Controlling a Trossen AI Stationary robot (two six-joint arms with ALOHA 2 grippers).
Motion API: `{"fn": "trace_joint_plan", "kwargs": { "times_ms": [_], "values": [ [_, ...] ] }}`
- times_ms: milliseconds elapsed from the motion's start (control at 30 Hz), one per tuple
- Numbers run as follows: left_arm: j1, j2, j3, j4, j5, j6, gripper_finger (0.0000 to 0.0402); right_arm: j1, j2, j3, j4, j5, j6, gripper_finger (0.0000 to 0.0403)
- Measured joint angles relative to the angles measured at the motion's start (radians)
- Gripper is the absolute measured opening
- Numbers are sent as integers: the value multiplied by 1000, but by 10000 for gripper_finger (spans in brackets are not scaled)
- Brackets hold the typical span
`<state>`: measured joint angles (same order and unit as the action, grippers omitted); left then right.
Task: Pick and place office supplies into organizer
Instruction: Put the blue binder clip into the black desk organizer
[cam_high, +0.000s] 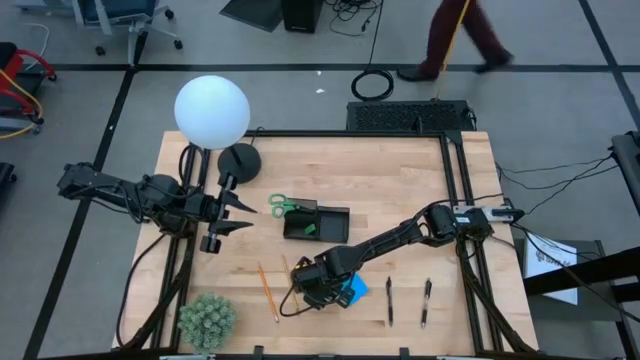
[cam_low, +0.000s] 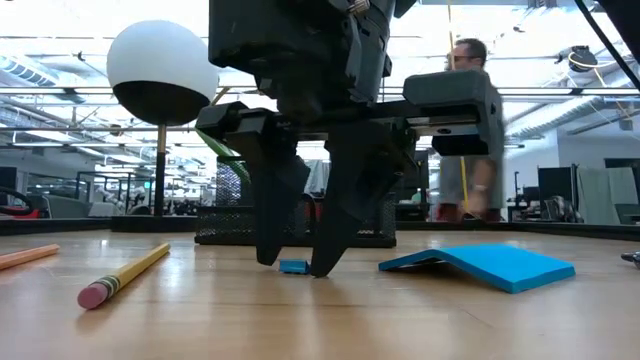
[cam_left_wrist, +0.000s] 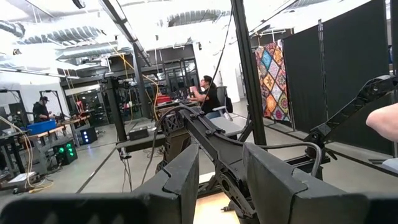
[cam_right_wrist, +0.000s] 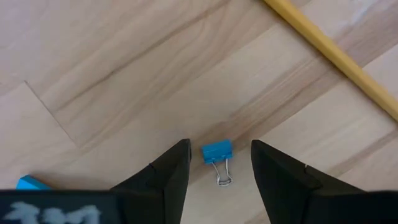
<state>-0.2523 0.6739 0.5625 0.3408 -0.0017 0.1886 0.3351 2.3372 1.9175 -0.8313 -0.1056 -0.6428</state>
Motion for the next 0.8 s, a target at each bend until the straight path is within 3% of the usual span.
{"fn": "trace_joint_plan", "kwargs": {
  "times_ms": [800],
  "values": [
    [0, 0, 0, 0, 0, -2, 131, 1, 1, -1, -22, -7, -8, 62]
  ]
}}
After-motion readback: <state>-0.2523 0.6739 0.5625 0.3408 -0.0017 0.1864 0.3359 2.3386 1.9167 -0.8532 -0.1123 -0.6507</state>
